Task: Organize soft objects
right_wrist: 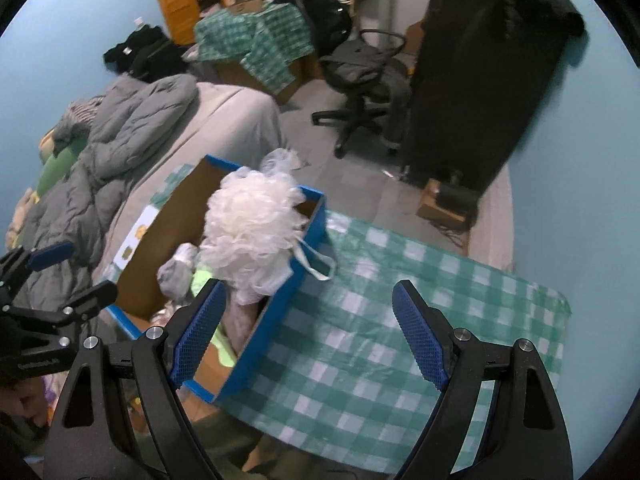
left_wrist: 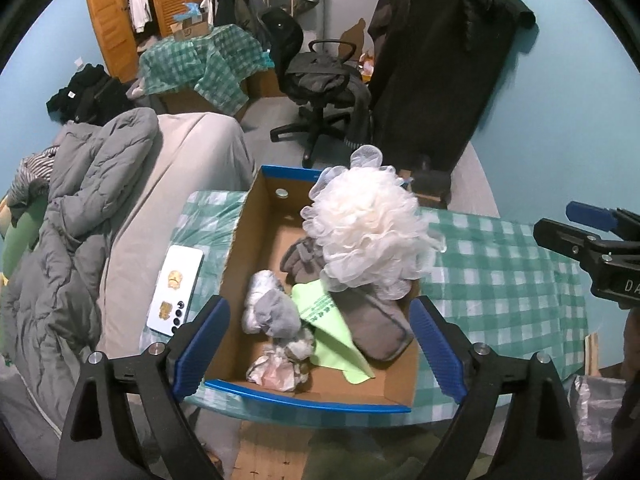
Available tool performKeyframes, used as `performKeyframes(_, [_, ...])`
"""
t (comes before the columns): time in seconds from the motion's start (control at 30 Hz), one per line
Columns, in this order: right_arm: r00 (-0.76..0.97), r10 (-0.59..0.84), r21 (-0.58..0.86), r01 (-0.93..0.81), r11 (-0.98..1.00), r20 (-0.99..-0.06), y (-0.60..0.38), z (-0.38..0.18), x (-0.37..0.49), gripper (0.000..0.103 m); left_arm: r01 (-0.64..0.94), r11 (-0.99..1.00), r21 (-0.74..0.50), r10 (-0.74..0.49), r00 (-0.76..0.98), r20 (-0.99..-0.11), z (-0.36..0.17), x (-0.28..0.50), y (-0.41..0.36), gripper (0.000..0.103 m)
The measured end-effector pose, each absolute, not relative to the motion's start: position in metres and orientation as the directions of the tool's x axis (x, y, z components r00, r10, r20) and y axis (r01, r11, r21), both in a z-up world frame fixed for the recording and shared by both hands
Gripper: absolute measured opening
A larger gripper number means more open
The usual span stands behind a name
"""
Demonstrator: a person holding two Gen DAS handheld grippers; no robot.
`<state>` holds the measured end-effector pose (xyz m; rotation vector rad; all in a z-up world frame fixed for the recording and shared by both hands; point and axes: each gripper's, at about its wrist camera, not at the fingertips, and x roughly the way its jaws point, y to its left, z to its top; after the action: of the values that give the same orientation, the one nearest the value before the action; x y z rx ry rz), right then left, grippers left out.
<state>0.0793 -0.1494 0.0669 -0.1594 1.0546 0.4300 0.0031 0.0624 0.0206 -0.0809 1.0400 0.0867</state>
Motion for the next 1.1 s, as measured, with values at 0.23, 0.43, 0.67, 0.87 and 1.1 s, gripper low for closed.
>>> performKeyframes(0.23, [0.476, 0.246, 0.093, -0.323, 0.942, -0.844, -0.180, 0.075, 0.071, 0.084, -0.125, 0.991, -0.055, 0.015, 0.504, -0.864, 0.026, -0.001, 0.055, 0.092])
performKeyframes(0.43, [0.493, 0.226, 0.093, -0.280, 0.956, -0.840, -0.196, 0.075, 0.066, 0.084, -0.132, 0.991, -0.036, 0.035, 0.502, -0.864, 0.024, -0.003, 0.047, 0.092])
performKeyframes(0.67, [0.491, 0.216, 0.090, -0.268, 0.959, -0.844, -0.211, 0.072, 0.061, 0.084, -0.119, 0.993, -0.021, 0.042, 0.500, -0.865, 0.024, -0.003, 0.040, 0.092])
performKeyframes(0.87, [0.489, 0.214, 0.090, -0.265, 0.960, -0.846, -0.216, 0.070, 0.060, 0.084, -0.108, 0.994, -0.015, 0.040, 0.486, -0.873, 0.024, -0.001, 0.032, 0.092])
performKeyframes(1.1, [0.494, 0.213, 0.086, -0.267, 0.960, -0.843, -0.221, 0.070, 0.058, 0.084, -0.104, 0.995, -0.012, 0.041, 0.491, -0.870, 0.025, 0.000, 0.028, 0.092])
